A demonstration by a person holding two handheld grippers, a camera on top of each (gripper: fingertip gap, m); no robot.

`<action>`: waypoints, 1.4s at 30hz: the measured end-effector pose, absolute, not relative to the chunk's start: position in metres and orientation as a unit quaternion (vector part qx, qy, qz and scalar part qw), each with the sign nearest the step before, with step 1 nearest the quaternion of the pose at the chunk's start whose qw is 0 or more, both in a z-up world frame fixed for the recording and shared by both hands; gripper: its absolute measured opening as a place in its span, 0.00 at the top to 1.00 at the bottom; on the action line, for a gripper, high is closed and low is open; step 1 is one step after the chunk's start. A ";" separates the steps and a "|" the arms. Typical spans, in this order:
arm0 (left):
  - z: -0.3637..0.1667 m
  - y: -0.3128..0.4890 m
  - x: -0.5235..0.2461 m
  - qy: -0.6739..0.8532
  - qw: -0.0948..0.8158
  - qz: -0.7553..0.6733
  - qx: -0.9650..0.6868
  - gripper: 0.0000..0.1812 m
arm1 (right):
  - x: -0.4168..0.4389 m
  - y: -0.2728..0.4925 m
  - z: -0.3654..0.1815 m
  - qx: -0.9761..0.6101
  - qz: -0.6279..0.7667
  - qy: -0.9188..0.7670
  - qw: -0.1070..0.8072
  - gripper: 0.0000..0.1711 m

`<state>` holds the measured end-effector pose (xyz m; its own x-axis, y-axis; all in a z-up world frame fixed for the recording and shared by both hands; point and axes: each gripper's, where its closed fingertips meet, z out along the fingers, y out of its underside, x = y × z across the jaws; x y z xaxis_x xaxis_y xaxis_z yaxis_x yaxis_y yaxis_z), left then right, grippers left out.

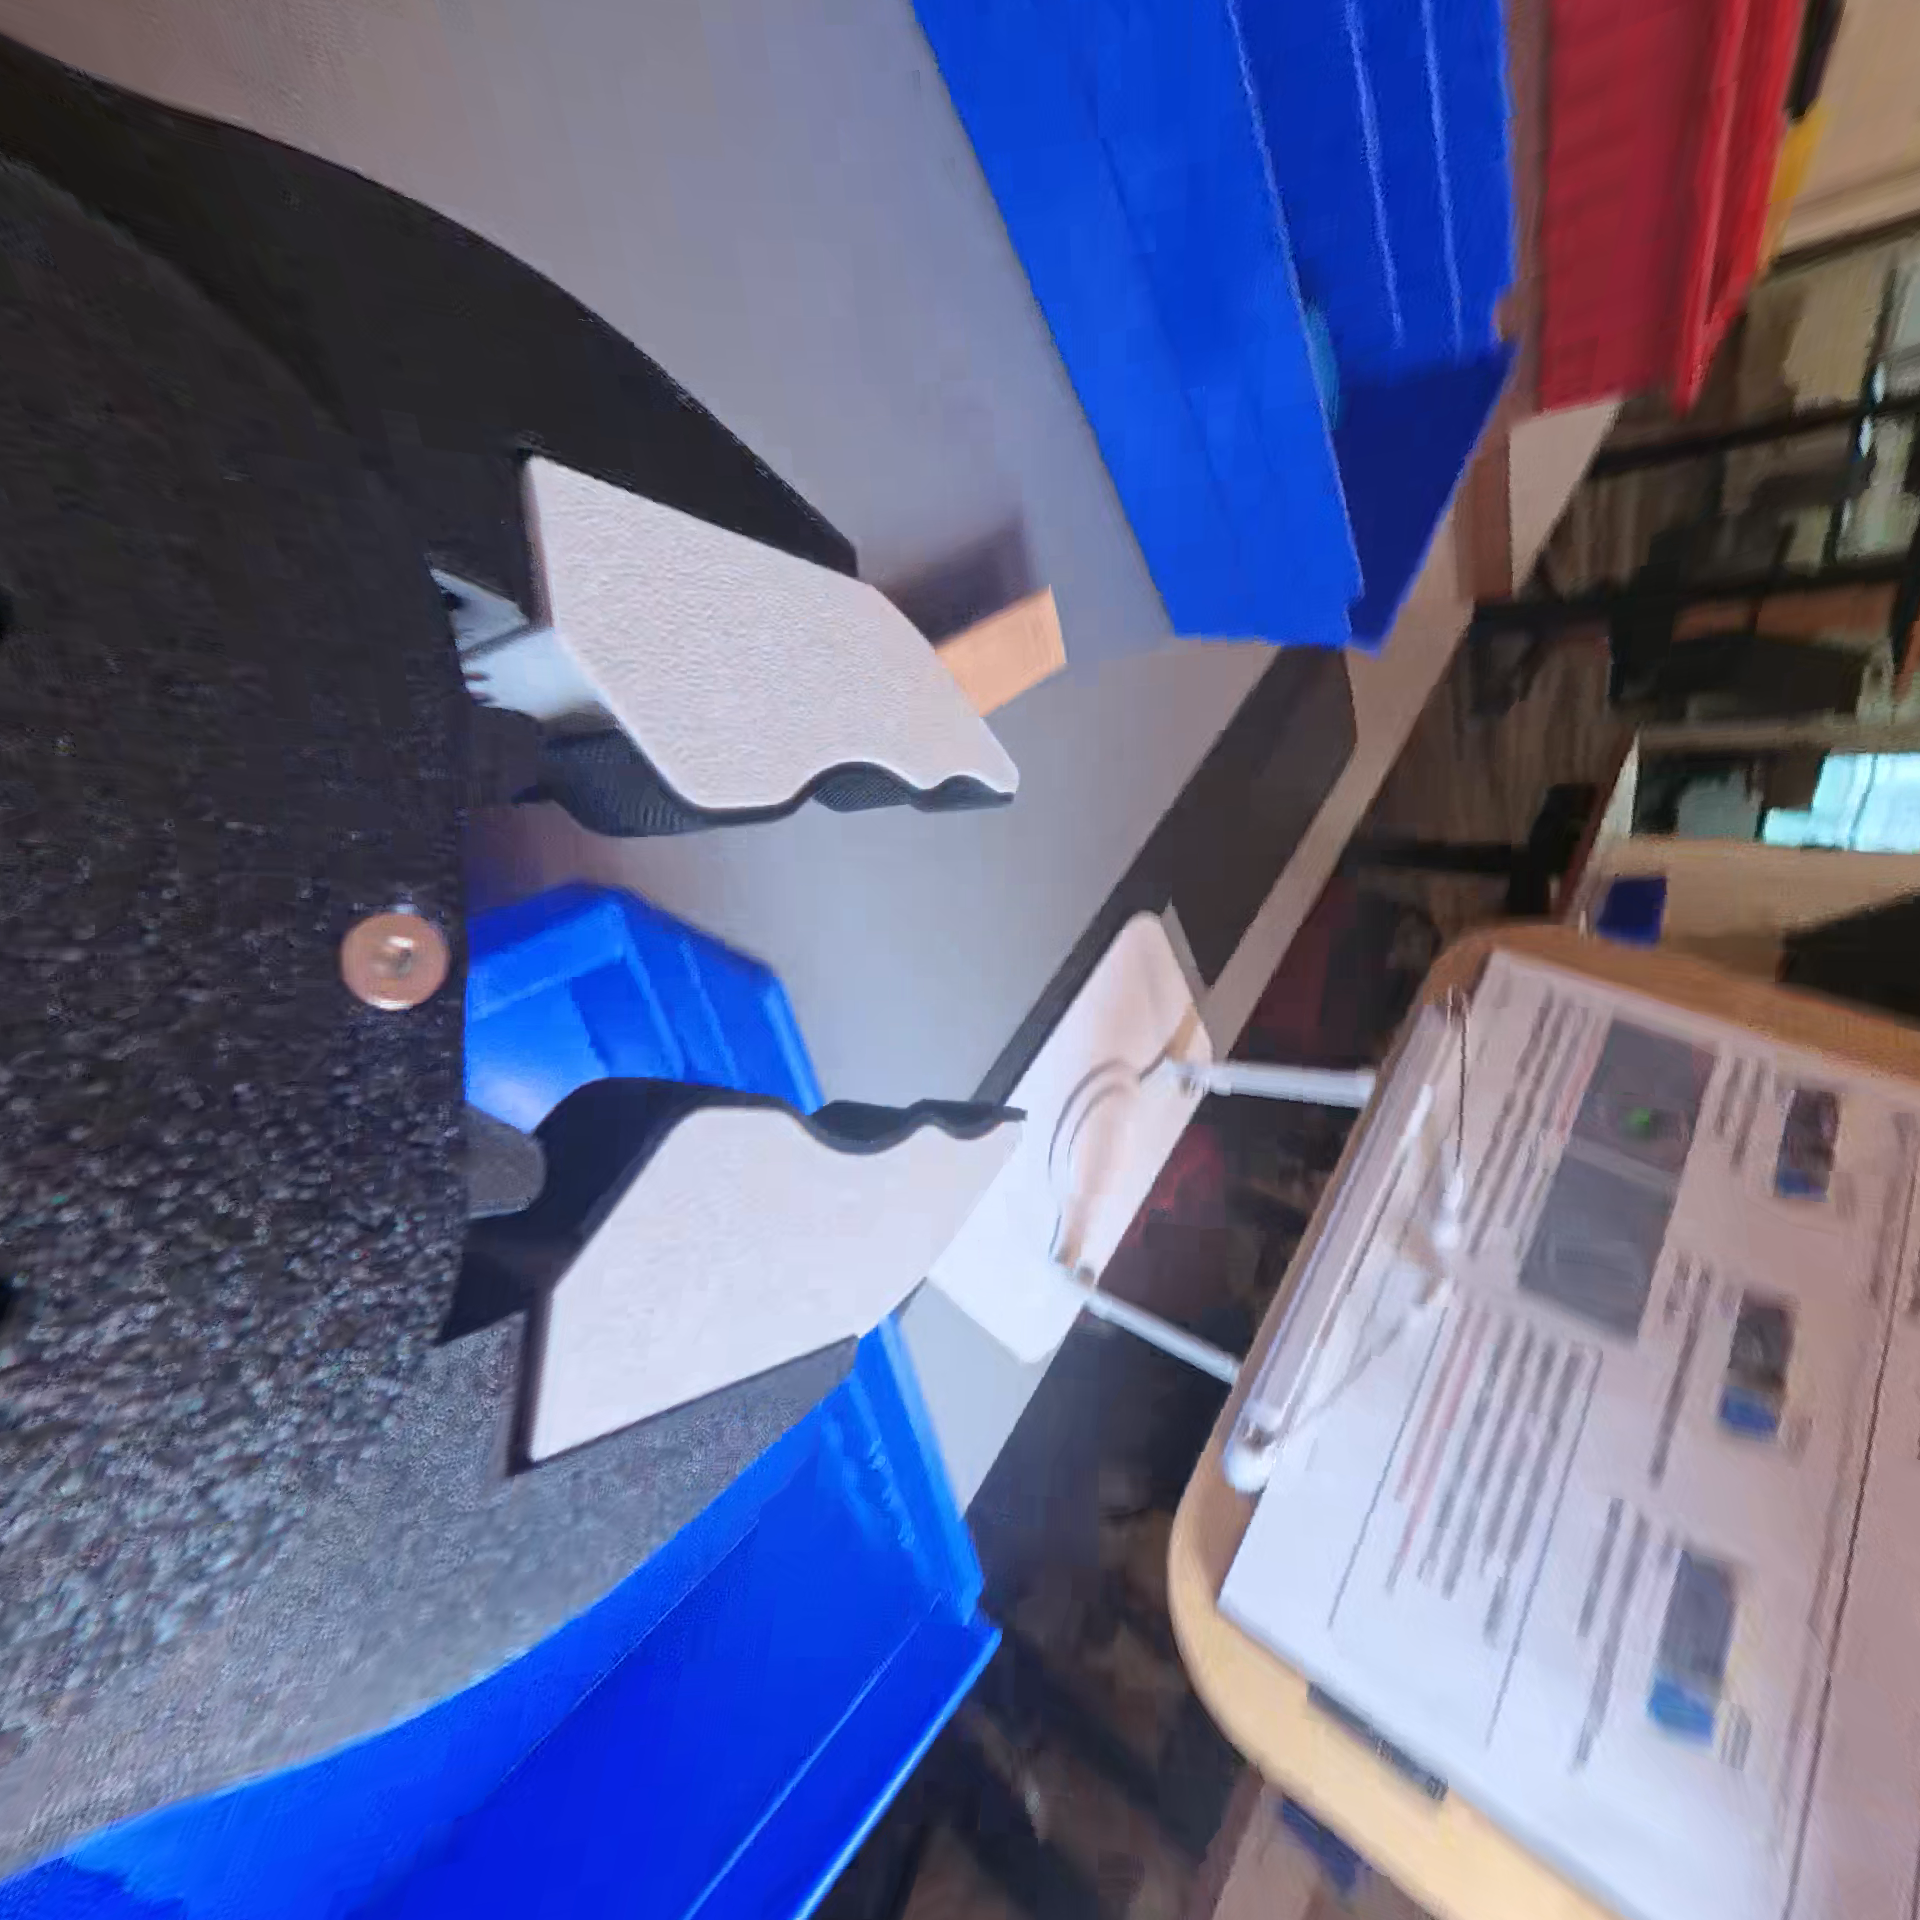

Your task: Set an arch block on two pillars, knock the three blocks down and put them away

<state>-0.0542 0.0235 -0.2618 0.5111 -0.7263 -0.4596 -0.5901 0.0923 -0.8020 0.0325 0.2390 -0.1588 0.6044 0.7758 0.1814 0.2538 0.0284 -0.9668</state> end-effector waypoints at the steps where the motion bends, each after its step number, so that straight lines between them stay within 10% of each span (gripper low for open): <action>1: -0.262 0.023 -0.054 0.491 0.552 -0.061 -0.671 0.81 | 0.016 0.225 -0.163 -0.650 0.225 -0.422 0.591 0.68; 11: -0.263 0.024 -0.054 0.493 0.550 -0.060 -0.671 0.82 | -0.099 0.212 -0.288 -0.745 0.210 -0.505 0.382 0.45; 14: -0.261 0.024 -0.055 0.487 0.552 -0.070 -0.673 0.82 | -0.100 0.218 -0.306 -0.761 0.195 -0.516 0.342 0.73; 28: -0.236 0.033 -0.065 0.414 0.597 -0.110 -0.678 0.79 | 0.050 0.236 -0.115 -0.685 0.223 -0.329 0.610 0.80; 42: -0.211 0.042 -0.082 0.316 0.637 -0.174 -0.681 0.72 | 0.174 0.295 -0.178 -0.791 0.050 -0.172 0.584 0.77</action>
<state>-0.0821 0.0418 -0.2108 0.7397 -0.6523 -0.1652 -0.2089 0.0108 -0.9779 0.1742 0.2952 -0.1775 0.9357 0.3308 0.1228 0.2146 -0.2574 -0.9422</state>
